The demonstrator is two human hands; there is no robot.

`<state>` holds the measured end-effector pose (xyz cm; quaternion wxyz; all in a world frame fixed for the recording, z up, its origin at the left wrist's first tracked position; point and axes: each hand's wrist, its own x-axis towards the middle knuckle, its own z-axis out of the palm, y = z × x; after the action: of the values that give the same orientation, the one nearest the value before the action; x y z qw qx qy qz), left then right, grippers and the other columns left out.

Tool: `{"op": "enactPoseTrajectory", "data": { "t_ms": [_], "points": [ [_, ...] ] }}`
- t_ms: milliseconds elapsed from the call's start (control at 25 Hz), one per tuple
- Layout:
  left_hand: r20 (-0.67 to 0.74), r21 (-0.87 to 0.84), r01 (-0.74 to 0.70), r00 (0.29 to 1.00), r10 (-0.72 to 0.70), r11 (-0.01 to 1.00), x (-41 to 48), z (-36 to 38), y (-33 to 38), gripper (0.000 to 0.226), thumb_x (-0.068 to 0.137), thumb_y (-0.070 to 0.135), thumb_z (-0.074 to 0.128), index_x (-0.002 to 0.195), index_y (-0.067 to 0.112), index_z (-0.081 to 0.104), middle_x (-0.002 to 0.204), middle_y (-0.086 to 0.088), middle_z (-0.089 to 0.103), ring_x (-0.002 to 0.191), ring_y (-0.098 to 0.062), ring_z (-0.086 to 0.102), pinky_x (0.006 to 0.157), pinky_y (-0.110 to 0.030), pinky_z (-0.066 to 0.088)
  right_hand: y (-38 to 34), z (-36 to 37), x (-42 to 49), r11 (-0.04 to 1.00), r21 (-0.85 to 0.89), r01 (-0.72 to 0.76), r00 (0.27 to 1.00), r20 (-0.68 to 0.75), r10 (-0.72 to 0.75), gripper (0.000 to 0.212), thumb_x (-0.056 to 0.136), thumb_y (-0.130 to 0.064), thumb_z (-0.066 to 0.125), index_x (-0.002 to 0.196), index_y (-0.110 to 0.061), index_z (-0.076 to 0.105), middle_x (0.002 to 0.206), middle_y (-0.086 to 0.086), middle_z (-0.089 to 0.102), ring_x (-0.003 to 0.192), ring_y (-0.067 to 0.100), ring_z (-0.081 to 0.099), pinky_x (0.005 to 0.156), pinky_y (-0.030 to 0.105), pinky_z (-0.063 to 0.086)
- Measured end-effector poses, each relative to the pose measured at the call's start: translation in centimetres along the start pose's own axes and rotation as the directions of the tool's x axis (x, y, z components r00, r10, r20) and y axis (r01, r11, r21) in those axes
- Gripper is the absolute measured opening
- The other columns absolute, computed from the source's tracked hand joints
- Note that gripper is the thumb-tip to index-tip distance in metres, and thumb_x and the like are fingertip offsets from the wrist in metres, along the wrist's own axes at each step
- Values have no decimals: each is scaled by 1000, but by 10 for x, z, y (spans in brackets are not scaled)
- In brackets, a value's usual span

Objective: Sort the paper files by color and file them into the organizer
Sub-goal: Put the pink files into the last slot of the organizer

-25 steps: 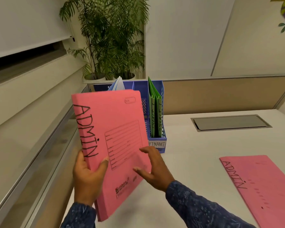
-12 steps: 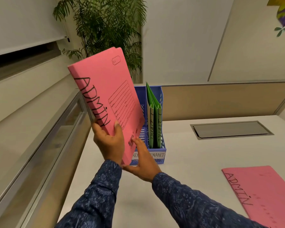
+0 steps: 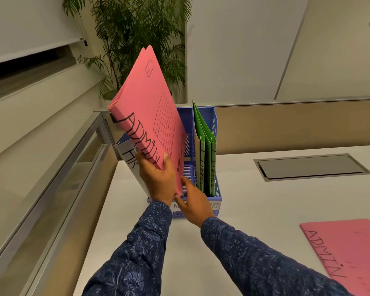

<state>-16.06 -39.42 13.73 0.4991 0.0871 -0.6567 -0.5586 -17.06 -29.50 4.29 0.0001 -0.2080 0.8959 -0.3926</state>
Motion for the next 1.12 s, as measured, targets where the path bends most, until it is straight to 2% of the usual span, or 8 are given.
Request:
{"op": "enactPoseTrajectory", "data": {
  "t_ms": [120,360,440,560,720,920,1000,1120],
  "points": [
    [68,53,27,997,-30,998,2,2,-10,60,85,3,65,138,4,36,124,-18,61,109,-29,65,90,-35,57,2,0,6,999,-38,-8,999,-36,7,53,93,-42,53,140,-26,36,129,2,60,106,24,63,84,42,54],
    [127,103,78,988,-91,992,-1,-5,-17,48,85,11,65,125,18,39,117,-13,63,102,-25,66,83,-42,59,1,6,3,996,-90,-11,1000,-12,10,50,91,-41,57,134,-21,42,125,5,57,105,26,58,84,42,52],
    [126,149,79,987,-98,986,-3,-8,-18,50,84,13,67,125,20,38,118,-10,61,100,-19,64,82,-37,59,1,9,1,995,-98,-13,1000,-22,11,47,90,-39,60,130,-19,45,124,6,55,108,27,54,89,42,49],
    [185,96,116,974,-133,989,-8,-14,-18,60,85,11,68,135,23,36,131,-4,56,110,-8,61,82,-18,56,1,7,-2,999,-45,-3,999,-40,2,49,89,-37,63,131,-19,44,127,4,53,115,23,49,97,37,46],
    [236,99,141,958,-161,985,-21,-27,-20,60,86,8,67,134,27,37,132,-3,57,113,-14,62,85,-22,57,4,2,-16,998,-56,34,996,-84,-38,51,89,-39,62,133,-23,44,130,-1,54,119,17,48,100,34,46],
    [295,274,213,910,-293,938,-71,-64,-30,55,87,7,67,134,21,41,133,-5,55,104,3,59,73,-6,52,22,-16,-60,991,-131,18,996,-83,-29,54,90,-45,60,137,-24,44,133,-3,54,121,15,50,98,30,49],
    [342,376,241,862,-375,895,-95,-77,-32,56,88,10,68,135,18,40,134,-7,53,114,-13,58,81,-20,57,33,-26,-82,986,-169,5,997,-70,-17,55,89,-45,61,137,-23,45,131,-1,55,120,17,52,95,30,50],
    [408,515,198,798,-442,834,-127,-92,-30,61,88,20,69,140,17,37,142,-8,48,129,-26,48,102,-37,47,48,-44,-115,965,-262,-19,999,-36,10,60,89,-46,60,140,-20,41,137,2,51,126,20,46,100,33,46]
  ]
}}
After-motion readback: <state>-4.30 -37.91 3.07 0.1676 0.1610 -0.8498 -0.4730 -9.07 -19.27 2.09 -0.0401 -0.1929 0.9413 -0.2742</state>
